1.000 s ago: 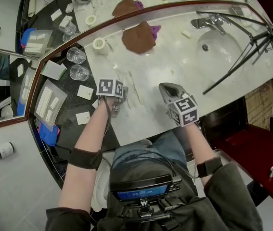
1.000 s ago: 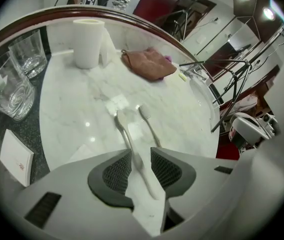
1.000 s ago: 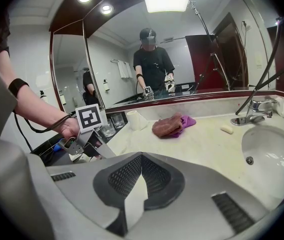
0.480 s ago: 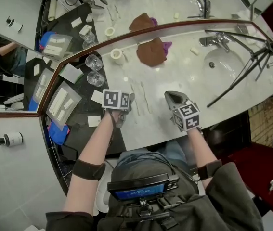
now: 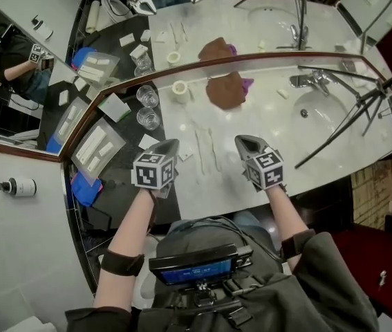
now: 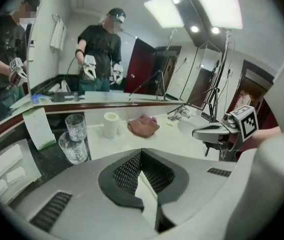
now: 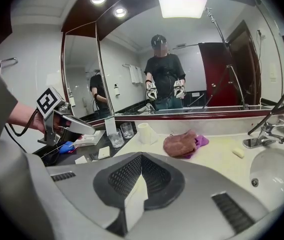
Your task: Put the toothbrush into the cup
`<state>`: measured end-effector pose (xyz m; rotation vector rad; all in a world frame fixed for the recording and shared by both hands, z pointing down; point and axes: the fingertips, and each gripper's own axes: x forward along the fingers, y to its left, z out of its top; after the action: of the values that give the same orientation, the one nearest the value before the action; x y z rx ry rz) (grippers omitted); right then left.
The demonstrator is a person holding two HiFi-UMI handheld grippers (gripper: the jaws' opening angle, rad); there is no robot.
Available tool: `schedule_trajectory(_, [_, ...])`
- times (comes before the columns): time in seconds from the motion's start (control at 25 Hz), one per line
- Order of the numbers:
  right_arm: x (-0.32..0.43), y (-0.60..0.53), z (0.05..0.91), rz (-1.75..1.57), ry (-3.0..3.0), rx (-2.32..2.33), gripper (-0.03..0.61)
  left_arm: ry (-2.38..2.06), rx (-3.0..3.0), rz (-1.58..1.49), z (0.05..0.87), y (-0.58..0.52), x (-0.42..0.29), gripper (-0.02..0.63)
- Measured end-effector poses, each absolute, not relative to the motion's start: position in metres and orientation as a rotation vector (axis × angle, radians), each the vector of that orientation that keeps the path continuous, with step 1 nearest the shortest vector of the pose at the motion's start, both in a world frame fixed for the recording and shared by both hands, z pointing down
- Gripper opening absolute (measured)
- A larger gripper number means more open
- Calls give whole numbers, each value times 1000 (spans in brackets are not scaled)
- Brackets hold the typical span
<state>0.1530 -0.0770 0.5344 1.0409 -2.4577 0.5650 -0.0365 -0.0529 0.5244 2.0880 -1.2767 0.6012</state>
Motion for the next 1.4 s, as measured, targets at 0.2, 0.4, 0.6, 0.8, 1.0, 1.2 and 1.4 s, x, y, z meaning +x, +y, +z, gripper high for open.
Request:
schedule_trajectory(0.2, [144, -75, 532, 562, -2453, 1023, 15, -1498, 2158, 478, 498, -43, -76, 3])
schedule_trajectory(0.4, [140, -73, 534, 566, -2439, 1016, 15, -1623, 2129, 395, 492, -22, -109, 3])
schedule_trajectory(0.6, [134, -68, 535, 572, -2430, 1023, 15, -1660, 2116, 305, 488, -4, -134, 2])
schedule_trajectory(0.8, [128, -64, 534, 578, -2421, 1028, 15, -1685, 2096, 314, 492, 8, -152, 2])
schedule_trajectory(1.0, [124, -57, 543, 593, -2404, 1010, 15, -1683, 2092, 302, 497, 12, -156, 2])
schedule_trajectory(1.2, [115, -49, 565, 652, -2353, 959, 15, -1682, 2123, 343, 497, 14, -158, 2])
schedule_trajectory(1.4, [107, -41, 603, 701, -2207, 908, 20, -1660, 2116, 362, 502, 17, -165, 2])
